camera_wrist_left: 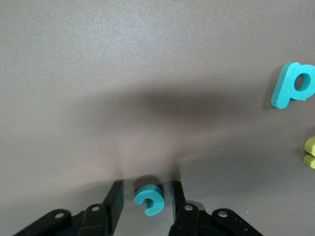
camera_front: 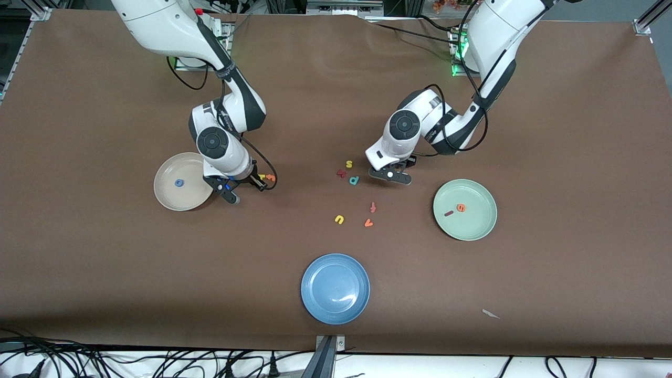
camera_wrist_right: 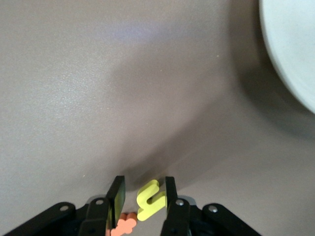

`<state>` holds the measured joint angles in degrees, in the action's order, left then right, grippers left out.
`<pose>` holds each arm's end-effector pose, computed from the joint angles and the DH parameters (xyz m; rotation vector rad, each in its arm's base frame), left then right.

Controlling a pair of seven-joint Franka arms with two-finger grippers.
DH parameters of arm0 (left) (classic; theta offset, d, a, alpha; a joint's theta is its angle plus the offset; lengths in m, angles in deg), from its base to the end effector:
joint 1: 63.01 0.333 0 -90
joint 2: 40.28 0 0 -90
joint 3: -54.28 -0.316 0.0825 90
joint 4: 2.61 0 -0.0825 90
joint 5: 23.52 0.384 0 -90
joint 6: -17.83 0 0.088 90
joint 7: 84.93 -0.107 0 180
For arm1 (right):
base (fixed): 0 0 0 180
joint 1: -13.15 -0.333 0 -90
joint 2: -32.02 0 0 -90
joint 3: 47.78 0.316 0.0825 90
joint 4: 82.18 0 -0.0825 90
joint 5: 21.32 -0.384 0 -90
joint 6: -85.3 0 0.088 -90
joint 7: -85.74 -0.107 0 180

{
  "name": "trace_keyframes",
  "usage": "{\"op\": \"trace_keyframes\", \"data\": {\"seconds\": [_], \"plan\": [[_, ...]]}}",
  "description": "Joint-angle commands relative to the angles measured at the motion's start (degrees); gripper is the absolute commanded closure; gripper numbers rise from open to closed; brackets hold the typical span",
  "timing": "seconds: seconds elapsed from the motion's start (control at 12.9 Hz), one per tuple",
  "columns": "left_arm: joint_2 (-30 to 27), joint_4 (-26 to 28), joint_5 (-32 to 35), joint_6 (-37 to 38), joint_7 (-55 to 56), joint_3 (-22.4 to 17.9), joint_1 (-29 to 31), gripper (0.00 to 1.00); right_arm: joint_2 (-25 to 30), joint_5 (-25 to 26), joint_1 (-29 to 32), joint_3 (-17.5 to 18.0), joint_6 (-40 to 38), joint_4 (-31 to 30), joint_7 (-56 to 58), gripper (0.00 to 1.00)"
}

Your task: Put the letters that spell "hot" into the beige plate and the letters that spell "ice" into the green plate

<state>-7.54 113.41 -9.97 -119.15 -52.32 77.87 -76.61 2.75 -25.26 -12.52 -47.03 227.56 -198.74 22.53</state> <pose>0.4646 -0.3511 0.1720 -3.0922 0.3469 0.2483 0.5299 0.2629 0.1847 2.9392 -1.0717 -0.1209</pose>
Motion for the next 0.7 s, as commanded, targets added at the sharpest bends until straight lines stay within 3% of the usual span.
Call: {"op": "trace_keyframes", "data": {"seconds": [0.0,0.15,0.31,0.62], "plan": [[-0.93,1.66,1.92,-1.09,1.05,0.14,0.25,0.59,2.64,-0.1,-0.08,0.3,-1.02,-2.36,-1.13,0.59],[-0.93,2.62,1.92,-1.09,1.32,0.14,-0.01,0.59,2.73,-0.1,-0.08,1.0,-0.93,-2.89,-1.91,0.58],[-1.02,2.98,1.92,-1.18,1.32,0.14,-0.19,0.61,2.46,-0.1,-0.61,1.01,-0.41,-2.98,-3.14,0.51],[-1.11,2.98,1.92,-1.09,1.4,0.23,-0.28,0.82,2.37,-0.1,-0.61,0.92,0.56,-2.98,-5.61,0.46]]}}
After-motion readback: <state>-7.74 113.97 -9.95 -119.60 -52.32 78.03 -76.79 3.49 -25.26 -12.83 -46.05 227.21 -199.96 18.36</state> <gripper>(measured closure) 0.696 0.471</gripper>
